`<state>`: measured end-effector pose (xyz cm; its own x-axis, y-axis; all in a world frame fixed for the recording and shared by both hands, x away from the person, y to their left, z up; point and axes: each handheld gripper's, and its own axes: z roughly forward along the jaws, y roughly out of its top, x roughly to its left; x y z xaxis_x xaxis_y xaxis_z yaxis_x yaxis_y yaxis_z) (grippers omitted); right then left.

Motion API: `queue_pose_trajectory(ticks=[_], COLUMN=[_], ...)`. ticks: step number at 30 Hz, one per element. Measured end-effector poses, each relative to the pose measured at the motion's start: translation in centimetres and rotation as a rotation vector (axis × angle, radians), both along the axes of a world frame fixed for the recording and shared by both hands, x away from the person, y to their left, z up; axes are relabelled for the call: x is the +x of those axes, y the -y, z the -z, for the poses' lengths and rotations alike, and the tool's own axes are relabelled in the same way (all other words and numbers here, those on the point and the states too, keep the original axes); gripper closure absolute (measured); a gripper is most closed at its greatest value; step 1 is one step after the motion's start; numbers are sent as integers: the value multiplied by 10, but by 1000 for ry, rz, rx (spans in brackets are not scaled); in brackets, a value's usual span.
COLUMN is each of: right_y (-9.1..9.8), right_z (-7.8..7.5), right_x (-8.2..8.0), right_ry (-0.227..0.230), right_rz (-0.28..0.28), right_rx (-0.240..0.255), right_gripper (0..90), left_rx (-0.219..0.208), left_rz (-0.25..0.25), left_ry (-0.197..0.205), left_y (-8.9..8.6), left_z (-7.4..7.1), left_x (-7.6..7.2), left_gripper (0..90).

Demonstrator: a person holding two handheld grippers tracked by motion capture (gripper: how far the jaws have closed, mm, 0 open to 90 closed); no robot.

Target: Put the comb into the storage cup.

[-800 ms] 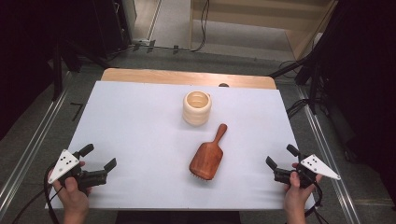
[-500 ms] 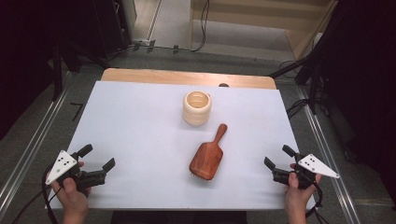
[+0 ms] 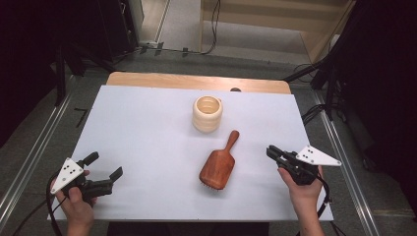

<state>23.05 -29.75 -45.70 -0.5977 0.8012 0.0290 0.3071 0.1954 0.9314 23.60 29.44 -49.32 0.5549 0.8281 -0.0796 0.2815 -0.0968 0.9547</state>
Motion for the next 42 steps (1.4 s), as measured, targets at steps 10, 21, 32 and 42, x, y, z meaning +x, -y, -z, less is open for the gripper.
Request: queue_pose_trajectory(ticks=[10, 21, 32, 42], right_y=[-21, -48, -83, -97], right_z=[-13, -15, -6, 17], right_x=[39, 91, 139, 170], right_ry=[-58, -150, -263, -410], right_rz=[-58, -110, -134, -142], right_rx=[-43, -185, -330, -409], right_gripper=[883, 884, 885, 884], left_rx=[8, 14, 18, 22], left_rz=[1, 7, 17, 23], left_ry=[0, 1, 1, 0], left_y=[1, 2, 2, 2], left_z=[0, 0, 0, 0], left_x=[0, 0, 1, 1], left_gripper=[0, 0, 0, 0])
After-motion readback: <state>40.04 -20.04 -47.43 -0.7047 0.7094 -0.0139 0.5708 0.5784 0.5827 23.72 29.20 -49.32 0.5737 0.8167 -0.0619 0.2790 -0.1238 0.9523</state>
